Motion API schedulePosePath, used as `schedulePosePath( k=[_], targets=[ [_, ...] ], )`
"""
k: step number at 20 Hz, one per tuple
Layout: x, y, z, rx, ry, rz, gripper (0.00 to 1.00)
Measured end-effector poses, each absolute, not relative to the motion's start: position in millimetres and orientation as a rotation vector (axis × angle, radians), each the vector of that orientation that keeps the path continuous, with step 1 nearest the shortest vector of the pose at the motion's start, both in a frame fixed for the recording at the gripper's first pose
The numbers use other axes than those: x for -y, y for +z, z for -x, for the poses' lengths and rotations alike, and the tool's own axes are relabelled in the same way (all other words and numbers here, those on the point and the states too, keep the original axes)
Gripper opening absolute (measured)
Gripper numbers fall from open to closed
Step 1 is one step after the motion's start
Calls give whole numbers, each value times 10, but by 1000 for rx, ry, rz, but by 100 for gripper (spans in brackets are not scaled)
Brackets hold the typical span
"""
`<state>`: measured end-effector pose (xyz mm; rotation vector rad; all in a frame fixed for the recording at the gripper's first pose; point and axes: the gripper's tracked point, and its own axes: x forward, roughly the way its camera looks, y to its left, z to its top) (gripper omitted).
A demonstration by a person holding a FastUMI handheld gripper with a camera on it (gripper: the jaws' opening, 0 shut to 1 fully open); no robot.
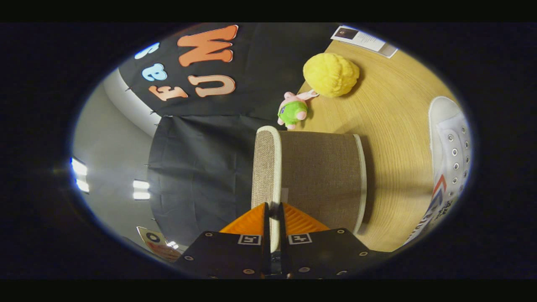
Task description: Open the storage box then place both shoes into the box .Put the left shoe in first, then the right shoe, with the right side of both shoes facing outward in a uniform manner.
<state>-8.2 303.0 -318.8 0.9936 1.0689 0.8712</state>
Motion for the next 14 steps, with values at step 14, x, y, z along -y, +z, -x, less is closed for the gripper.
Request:
schedulePosePath(
  k=[14],
  targets=[
    [-3245, -2534, 95, -903, 865, -973, 1]
  ],
)
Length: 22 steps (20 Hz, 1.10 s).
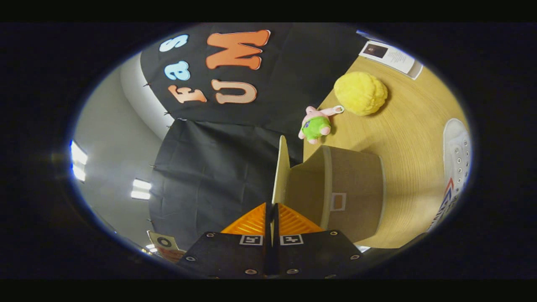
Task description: Open the storage box then place both shoes into the box .Put the left shoe in first, then the right shoe, with the right side of both shoes facing outward in a uniform manner.
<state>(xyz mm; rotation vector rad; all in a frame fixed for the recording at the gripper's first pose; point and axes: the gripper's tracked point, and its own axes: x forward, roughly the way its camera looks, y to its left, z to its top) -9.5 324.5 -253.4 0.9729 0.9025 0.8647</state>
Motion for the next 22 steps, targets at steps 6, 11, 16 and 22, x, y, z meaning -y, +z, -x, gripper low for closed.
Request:
schedulePosePath(
  k=[6, 11, 16, 22],
  targets=[
    [-3739, -2121, 64, -820, 848, -899, 1],
    [-4298, -1839, 12, -748, 840, -809, 1],
    [-4930, -1783, -13, -741, 849, -714, 1],
    [-5526, -1983, 168, -765, 863, -608, 2]
  ],
)
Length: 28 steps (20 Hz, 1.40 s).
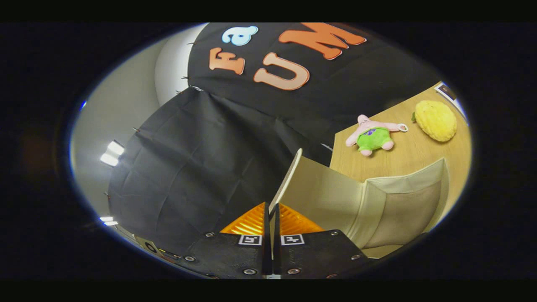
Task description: Open the storage box then place both shoes into the box .Put the left shoe in first, then the right shoe, with the right side of both shoes facing outward in a uniform manner.
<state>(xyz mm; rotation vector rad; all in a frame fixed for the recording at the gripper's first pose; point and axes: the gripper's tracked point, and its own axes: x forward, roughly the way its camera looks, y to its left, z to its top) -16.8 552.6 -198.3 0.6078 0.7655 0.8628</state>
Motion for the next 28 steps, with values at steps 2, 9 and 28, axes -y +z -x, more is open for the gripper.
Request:
schedulePosePath(
  k=[2, 9, 28],
  targets=[
    [-5665, -2077, 188, -773, 851, -568, 3],
    [-5604, -2260, 26, -736, 758, -437, 42],
    [-2848, -2341, -612, -490, 231, -119, 98]
  ],
)
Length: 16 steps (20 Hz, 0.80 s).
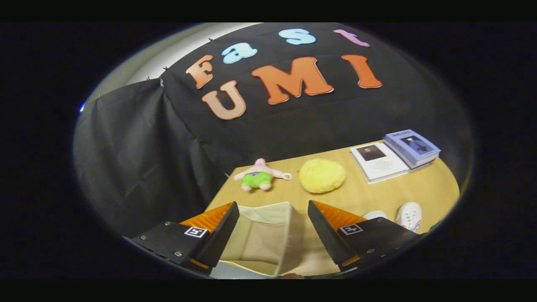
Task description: Open the storage box then place both shoes into the box .Put the left shoe in first, then the right shoe, with the right side of both shoes facing outward in a uniform manner.
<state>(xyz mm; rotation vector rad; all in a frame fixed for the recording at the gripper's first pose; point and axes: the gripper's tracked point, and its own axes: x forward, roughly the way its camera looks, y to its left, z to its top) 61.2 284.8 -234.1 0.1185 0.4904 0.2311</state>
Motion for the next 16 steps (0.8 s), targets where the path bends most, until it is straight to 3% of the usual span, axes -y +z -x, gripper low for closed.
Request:
schedulePosePath(
  k=[6, 11, 16],
  targets=[
    [-1648, -2580, -529, -441, -6, -37, 98],
    [-1135, -3042, -353, -495, -84, 5, 96],
    [-965, -3662, -189, -612, -98, 26, 70]
  ],
)
